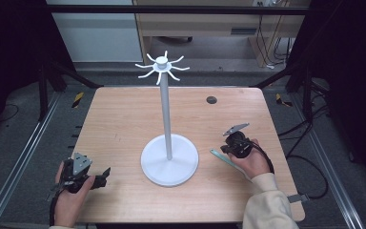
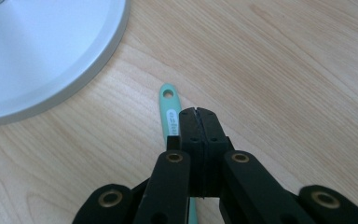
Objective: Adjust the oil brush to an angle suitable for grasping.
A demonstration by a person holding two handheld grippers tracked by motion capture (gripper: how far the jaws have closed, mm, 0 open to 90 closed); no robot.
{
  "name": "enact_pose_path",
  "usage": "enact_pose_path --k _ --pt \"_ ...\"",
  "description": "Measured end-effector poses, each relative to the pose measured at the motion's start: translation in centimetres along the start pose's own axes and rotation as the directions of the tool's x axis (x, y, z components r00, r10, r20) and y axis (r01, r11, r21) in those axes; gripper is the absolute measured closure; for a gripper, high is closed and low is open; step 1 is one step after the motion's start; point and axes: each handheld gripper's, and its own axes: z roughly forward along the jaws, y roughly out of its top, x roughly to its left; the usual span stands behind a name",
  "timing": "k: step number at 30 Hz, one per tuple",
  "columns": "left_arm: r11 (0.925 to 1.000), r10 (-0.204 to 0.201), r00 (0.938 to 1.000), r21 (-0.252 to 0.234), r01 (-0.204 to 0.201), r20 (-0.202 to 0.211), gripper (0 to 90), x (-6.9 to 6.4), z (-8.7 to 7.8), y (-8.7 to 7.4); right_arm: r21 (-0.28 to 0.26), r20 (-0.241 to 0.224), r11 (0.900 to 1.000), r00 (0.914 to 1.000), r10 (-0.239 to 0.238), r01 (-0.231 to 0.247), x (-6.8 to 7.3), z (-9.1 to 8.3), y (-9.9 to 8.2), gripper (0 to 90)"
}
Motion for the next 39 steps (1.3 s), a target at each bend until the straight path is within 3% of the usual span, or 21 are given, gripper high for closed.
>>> enact_pose_path --k 15,25,29,39 --pt "1.0000 -0.003 1.0000 0.000 0.003 0.004 3.2 0.0 0.0 0.0 0.033 0.004 0.9981 0.9986 -0.052 0.052 0.3 -2.4 -1.0 90.0" --pt "1.0000 -0.005 1.0000 0.001 0.005 0.003 3.1 0.0 0.0 -0.1 0.080 0.001 0.9941 0.9972 -0.074 0.074 0.2 -2.8 -1.9 90.0" --pt "1.0000 -0.001 1.0000 0.001 0.001 0.002 3.1 0.0 0.0 0.0 0.117 0.000 0.9894 0.9962 -0.088 0.087 0.0 -2.7 -2.4 87.2" --pt "1.0000 0.000 1.0000 0.005 0.000 -0.001 3.1 0.0 0.0 -0.1 0.151 -0.007 0.9830 0.9945 -0.104 0.104 0.0 -2.7 -2.5 78.7"
